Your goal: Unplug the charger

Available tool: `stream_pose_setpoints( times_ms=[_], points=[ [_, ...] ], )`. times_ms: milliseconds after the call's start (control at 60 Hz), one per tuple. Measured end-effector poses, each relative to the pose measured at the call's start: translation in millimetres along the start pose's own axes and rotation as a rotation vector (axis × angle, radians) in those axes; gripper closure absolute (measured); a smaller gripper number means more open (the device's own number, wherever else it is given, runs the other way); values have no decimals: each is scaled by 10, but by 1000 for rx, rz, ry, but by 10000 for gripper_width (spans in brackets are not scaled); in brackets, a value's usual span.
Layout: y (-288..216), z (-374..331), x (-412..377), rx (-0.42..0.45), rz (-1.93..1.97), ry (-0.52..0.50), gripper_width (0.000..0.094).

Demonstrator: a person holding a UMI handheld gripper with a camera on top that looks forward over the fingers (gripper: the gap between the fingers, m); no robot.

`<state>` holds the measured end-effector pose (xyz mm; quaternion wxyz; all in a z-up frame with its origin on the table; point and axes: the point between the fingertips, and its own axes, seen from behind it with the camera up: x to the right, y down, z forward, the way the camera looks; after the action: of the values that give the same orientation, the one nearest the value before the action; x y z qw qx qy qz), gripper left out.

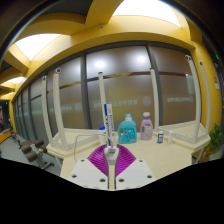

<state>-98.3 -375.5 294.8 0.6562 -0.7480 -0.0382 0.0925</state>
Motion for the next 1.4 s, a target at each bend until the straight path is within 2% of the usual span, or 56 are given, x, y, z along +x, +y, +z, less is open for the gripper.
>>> stream_pose_setpoints(
  times_ms=[67, 133, 200, 317, 400, 533, 567, 650, 733, 783, 1200, 1400],
  points=[
    [12, 60, 361, 3, 4, 40, 872],
    [385, 113, 782, -53, -30, 95, 873],
    [878, 195, 1062, -164, -44, 137, 873],
    [2081, 230, 1425, -376, -38, 176, 867],
    [2385, 101, 1491, -462, -41, 179, 844],
    [2720, 6, 1492, -520, -17, 184, 719],
    [2769, -36, 1485, -532, 0, 180, 646],
    [2742, -117, 1559, -552, -7, 208, 405],
    [2673, -265, 1581, -547, -33, 227, 62],
    [2592, -387, 1546, -545, -41, 233, 103],
    [1401, -1789, 775, -407, -72, 283, 83],
    [1133, -2462, 401, -376, -90, 325, 87]
  ],
)
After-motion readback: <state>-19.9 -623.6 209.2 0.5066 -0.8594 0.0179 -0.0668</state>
